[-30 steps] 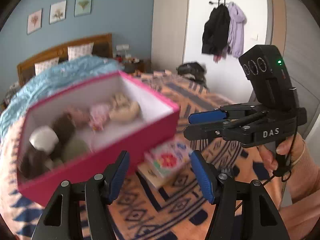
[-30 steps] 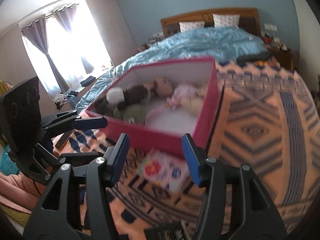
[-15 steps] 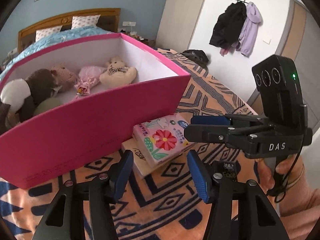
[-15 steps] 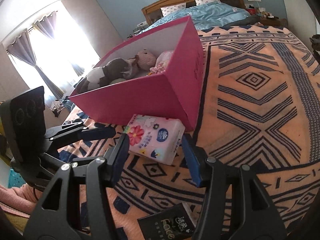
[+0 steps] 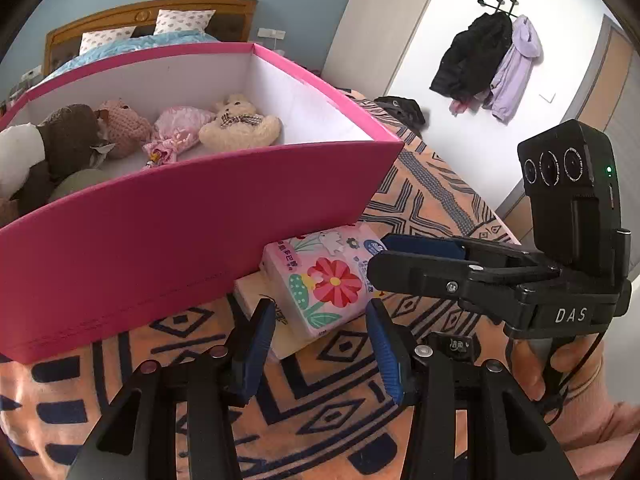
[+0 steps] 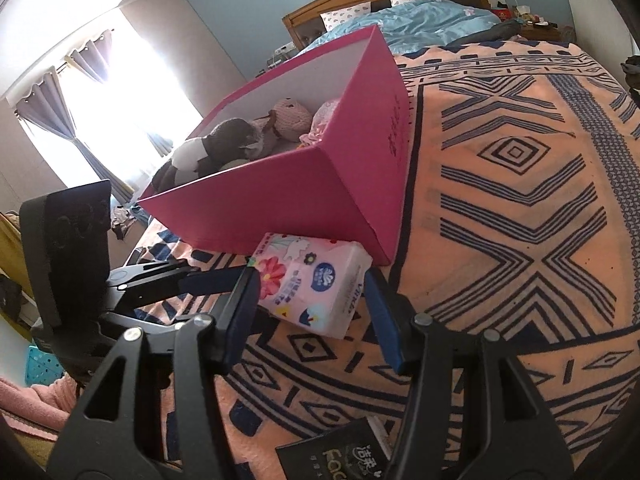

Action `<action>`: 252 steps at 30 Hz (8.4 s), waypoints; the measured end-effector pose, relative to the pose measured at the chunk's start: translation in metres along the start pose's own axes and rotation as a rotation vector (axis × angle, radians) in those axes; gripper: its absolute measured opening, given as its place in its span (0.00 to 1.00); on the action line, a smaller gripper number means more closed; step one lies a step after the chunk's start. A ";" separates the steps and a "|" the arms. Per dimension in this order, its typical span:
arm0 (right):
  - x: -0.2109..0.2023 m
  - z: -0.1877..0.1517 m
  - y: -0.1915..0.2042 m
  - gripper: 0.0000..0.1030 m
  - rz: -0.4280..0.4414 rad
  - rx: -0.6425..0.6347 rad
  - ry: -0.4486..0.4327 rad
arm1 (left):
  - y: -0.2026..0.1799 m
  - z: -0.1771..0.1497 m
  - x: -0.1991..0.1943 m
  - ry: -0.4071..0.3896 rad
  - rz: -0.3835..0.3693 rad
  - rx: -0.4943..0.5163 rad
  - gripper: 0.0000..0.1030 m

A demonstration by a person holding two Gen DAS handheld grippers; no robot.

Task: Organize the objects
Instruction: 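Move the right gripper to the pink floral tissue pack and grasp it, then lift the floral tissue pack up toward the box rim, then lower the floral tissue pack into the box and open the right gripper, then move the right gripper to the beige paper tissue pack and grasp it, then lift the beige tissue pack up over the box rim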

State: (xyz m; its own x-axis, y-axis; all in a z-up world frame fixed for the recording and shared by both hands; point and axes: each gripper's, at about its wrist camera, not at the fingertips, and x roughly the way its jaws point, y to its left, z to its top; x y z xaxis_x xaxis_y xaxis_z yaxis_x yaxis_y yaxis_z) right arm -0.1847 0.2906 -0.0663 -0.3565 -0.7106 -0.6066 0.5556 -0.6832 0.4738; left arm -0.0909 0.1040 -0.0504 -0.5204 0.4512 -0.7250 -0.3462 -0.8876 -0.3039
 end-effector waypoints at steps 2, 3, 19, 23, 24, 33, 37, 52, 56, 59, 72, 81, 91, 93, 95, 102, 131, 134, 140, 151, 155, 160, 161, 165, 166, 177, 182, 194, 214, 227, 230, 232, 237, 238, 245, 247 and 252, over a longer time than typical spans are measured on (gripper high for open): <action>0.001 0.000 -0.001 0.55 0.000 0.004 0.002 | -0.001 0.000 0.001 -0.001 0.001 -0.001 0.46; 0.001 0.000 0.000 0.55 -0.001 0.005 0.002 | -0.001 0.000 0.001 -0.002 0.002 0.000 0.46; 0.006 0.002 -0.002 0.53 0.005 0.019 0.005 | 0.000 0.001 0.003 -0.009 -0.018 -0.011 0.43; 0.007 0.001 -0.001 0.51 -0.001 0.014 0.004 | 0.000 0.000 0.003 -0.010 -0.025 -0.017 0.43; 0.007 0.001 -0.001 0.49 -0.003 0.014 0.005 | 0.000 0.000 0.003 -0.011 -0.027 -0.018 0.43; 0.005 -0.001 0.002 0.48 0.002 0.013 0.005 | 0.001 -0.004 0.000 -0.016 -0.037 -0.020 0.43; 0.004 -0.003 0.003 0.48 0.012 0.012 0.007 | 0.000 -0.007 -0.003 -0.018 -0.040 -0.009 0.43; -0.009 -0.007 0.022 0.48 0.044 -0.030 -0.010 | -0.004 -0.013 -0.031 -0.058 -0.056 0.002 0.43; -0.017 -0.006 0.033 0.48 0.051 -0.063 -0.029 | -0.007 -0.013 -0.042 -0.079 -0.052 0.016 0.43; -0.022 -0.005 0.040 0.48 0.053 -0.083 -0.040 | -0.010 -0.013 -0.051 -0.099 -0.049 0.029 0.43; -0.049 0.014 0.064 0.48 0.063 -0.160 -0.108 | -0.025 0.009 -0.085 -0.186 -0.012 0.109 0.43; -0.050 0.039 0.073 0.48 0.074 -0.204 -0.130 | -0.016 0.029 -0.091 -0.213 0.013 0.112 0.43; -0.037 0.074 0.069 0.48 0.075 -0.225 -0.125 | -0.002 0.060 -0.087 -0.214 0.038 0.116 0.43; -0.034 0.080 0.068 0.48 0.074 -0.224 -0.121 | 0.001 0.066 -0.083 -0.208 0.043 0.112 0.43; -0.029 0.088 0.065 0.48 0.070 -0.222 -0.112 | 0.005 0.071 -0.080 -0.201 0.046 0.104 0.43; -0.007 0.100 0.055 0.48 0.052 -0.197 -0.067 | 0.020 0.081 -0.059 -0.151 0.061 0.074 0.43; 0.031 0.109 0.048 0.59 -0.095 -0.158 0.029 | 0.044 0.088 -0.008 -0.014 0.110 0.025 0.43; 0.023 0.105 0.050 0.59 -0.096 -0.172 0.006 | 0.044 0.084 -0.015 -0.039 0.116 0.028 0.46; 0.000 0.093 0.051 0.59 -0.054 -0.178 -0.044 | 0.038 0.070 -0.041 -0.118 0.129 0.049 0.55; -0.032 0.059 0.056 0.60 -0.005 -0.189 -0.074 | 0.011 0.033 -0.080 -0.215 0.142 0.091 0.64; -0.032 0.042 0.050 0.60 0.002 -0.172 -0.050 | 0.001 0.016 -0.076 -0.206 0.158 0.117 0.67; -0.018 0.021 0.035 0.60 0.002 -0.114 0.005 | 0.001 0.002 -0.056 -0.146 0.126 0.090 0.67; -0.014 0.017 0.031 0.60 0.003 -0.098 0.017 | 0.003 0.000 -0.052 -0.133 0.124 0.083 0.67; -0.001 0.005 0.022 0.60 -0.002 -0.061 0.054 | 0.007 -0.006 -0.033 -0.084 0.130 0.053 0.67; 0.001 0.003 0.020 0.60 -0.005 -0.056 0.059 | 0.009 -0.008 -0.028 -0.072 0.123 0.042 0.66; 0.025 -0.002 0.001 0.52 -0.017 -0.021 0.099 | 0.014 -0.013 0.005 0.022 0.060 -0.028 0.42; 0.033 -0.003 0.001 0.46 -0.017 -0.024 0.117 | 0.015 -0.015 0.011 0.040 0.043 -0.044 0.41; 0.037 -0.005 -0.003 0.41 -0.001 0.006 0.118 | 0.003 -0.023 0.009 0.026 0.028 -0.026 0.40; 0.001 -0.011 0.030 0.41 -0.011 -0.072 0.052 | -0.005 -0.022 -0.031 -0.048 0.041 0.047 0.41; -0.018 -0.007 0.052 0.41 -0.020 -0.131 0.008 | -0.016 -0.020 -0.056 -0.107 0.064 0.096 0.41; -0.023 -0.005 0.056 0.41 -0.018 -0.142 -0.006 | -0.017 -0.018 -0.060 -0.122 0.068 0.105 0.41; -0.027 -0.003 0.059 0.41 -0.011 -0.149 -0.017 | -0.019 -0.016 -0.064 -0.131 0.066 0.109 0.41; -0.034 0.001 0.065 0.41 -0.013 -0.175 -0.038 | -0.021 -0.011 -0.070 -0.147 0.070 0.125 0.43; -0.035 0.002 0.066 0.41 -0.013 -0.179 -0.043 | -0.022 -0.011 -0.071 -0.149 0.072 0.129 0.43; -0.039 0.007 0.068 0.41 -0.015 -0.191 -0.058 | -0.024 -0.005 -0.075 -0.170 0.076 0.150 0.43; -0.040 0.009 0.068 0.41 -0.015 -0.194 -0.062 | -0.024 -0.004 -0.076 -0.174 0.078 0.153 0.43; -0.043 0.015 0.072 0.41 -0.013 -0.212 -0.075 | -0.022 0.002 -0.079 -0.188 0.084 0.154 0.43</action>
State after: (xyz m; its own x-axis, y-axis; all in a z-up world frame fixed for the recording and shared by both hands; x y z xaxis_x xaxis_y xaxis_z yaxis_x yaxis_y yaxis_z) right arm -0.1406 0.2688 0.0036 -0.4150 -0.7178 -0.5590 0.6935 -0.6473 0.3163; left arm -0.0438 0.0881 0.0147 -0.6833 0.3990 -0.6115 -0.4035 -0.9043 -0.1392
